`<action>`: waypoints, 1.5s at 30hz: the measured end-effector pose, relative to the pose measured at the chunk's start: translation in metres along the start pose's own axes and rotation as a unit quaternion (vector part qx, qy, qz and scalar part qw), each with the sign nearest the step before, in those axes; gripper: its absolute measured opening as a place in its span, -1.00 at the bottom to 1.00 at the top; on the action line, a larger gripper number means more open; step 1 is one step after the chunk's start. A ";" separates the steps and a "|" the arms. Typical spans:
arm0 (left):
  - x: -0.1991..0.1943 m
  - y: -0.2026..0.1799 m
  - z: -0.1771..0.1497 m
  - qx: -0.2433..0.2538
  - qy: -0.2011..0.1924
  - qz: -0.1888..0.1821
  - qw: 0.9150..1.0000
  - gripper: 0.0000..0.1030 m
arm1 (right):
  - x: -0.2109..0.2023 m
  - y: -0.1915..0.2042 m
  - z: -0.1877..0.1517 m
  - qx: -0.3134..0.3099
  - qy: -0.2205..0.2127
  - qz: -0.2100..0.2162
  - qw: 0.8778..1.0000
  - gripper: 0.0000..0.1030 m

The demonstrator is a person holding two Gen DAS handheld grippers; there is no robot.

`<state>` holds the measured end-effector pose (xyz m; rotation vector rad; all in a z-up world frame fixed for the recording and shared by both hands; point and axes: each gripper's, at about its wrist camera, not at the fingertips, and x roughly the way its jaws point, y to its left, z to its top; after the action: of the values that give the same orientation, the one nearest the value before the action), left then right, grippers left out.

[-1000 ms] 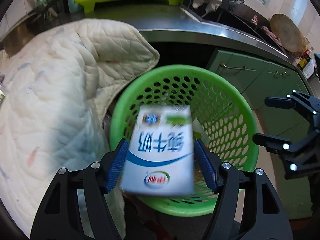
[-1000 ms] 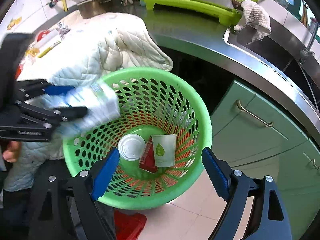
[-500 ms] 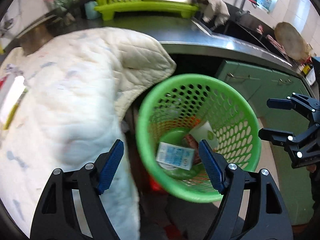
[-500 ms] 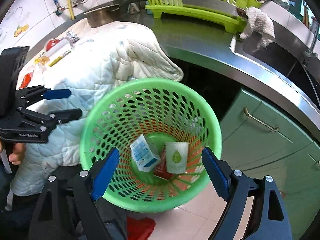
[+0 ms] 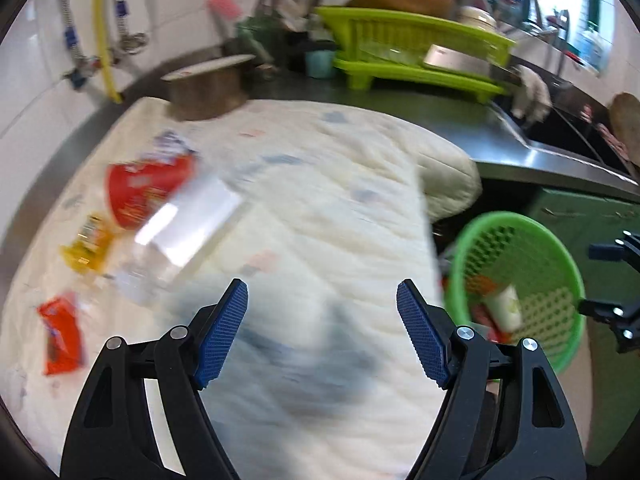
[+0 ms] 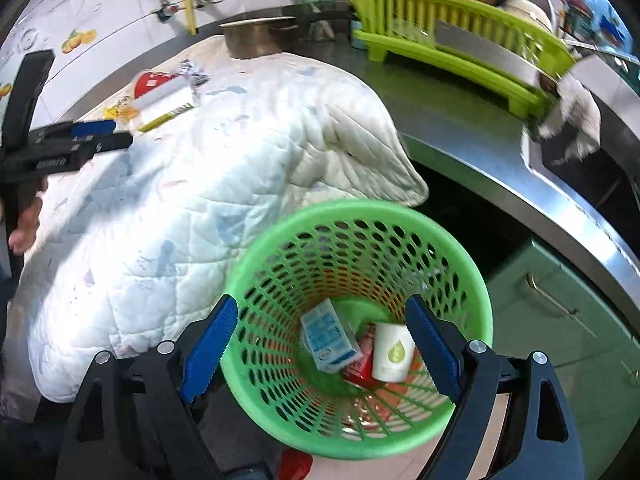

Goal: Collect trash
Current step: 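Grasp the clear plastic bottle with the left tool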

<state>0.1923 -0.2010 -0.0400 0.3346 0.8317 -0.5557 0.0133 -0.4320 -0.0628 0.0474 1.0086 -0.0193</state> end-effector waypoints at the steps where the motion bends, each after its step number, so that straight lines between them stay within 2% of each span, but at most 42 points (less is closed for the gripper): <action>1: 0.000 0.012 0.005 -0.005 -0.001 0.006 1.000 0.48 | 0.000 0.003 0.002 -0.002 -0.001 0.003 1.000 0.63; 5: 0.006 0.055 0.020 -0.031 0.000 0.021 0.999 0.51 | 0.001 0.015 0.015 -0.012 -0.007 0.014 1.000 0.63; 10: 0.025 0.088 0.035 -0.034 0.002 0.034 0.999 0.57 | 0.010 0.029 0.027 -0.023 -0.005 0.020 1.000 0.63; 14: 0.044 0.110 0.046 -0.035 0.010 0.025 0.999 0.69 | 0.017 0.036 0.034 -0.026 -0.003 0.026 0.999 0.63; 21: 0.075 0.132 0.051 -0.041 0.037 -0.055 0.997 0.74 | 0.034 0.043 0.041 -0.029 0.008 0.033 0.999 0.64; 27: 0.095 0.127 0.051 -0.029 0.054 -0.086 0.994 0.74 | 0.043 0.047 0.043 -0.032 0.015 0.033 0.999 0.64; 31: 0.102 0.119 0.048 -0.013 0.062 -0.082 0.995 0.70 | 0.046 0.047 0.043 -0.033 0.017 0.033 0.999 0.65; 33: 0.098 0.115 0.047 -0.005 0.058 -0.083 0.995 0.61 | 0.046 0.046 0.042 -0.031 0.016 0.034 0.999 0.65; 35: 0.093 0.111 0.046 -0.003 0.063 -0.093 0.994 0.30 | 0.046 0.046 0.042 -0.028 0.015 0.035 0.999 0.65; 36: 0.092 0.110 0.046 -0.002 0.067 -0.097 0.993 0.21 | 0.046 0.046 0.042 -0.028 0.015 0.036 0.999 0.65; 37: 0.091 0.106 0.045 0.004 0.070 -0.096 0.993 0.20 | 0.046 0.046 0.041 -0.029 0.014 0.036 0.999 0.65; 41: 0.089 0.082 0.037 0.069 0.071 -0.051 0.994 0.20 | 0.044 0.047 0.040 -0.029 0.011 0.040 0.999 0.65; 45: 0.090 0.080 0.035 0.075 0.070 -0.039 0.994 0.10 | 0.042 0.048 0.040 -0.031 0.008 0.043 0.999 0.65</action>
<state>0.3090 -0.1832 -0.0815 0.4836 0.9433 -0.6750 0.0711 -0.3855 -0.0752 0.0341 1.0228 0.0900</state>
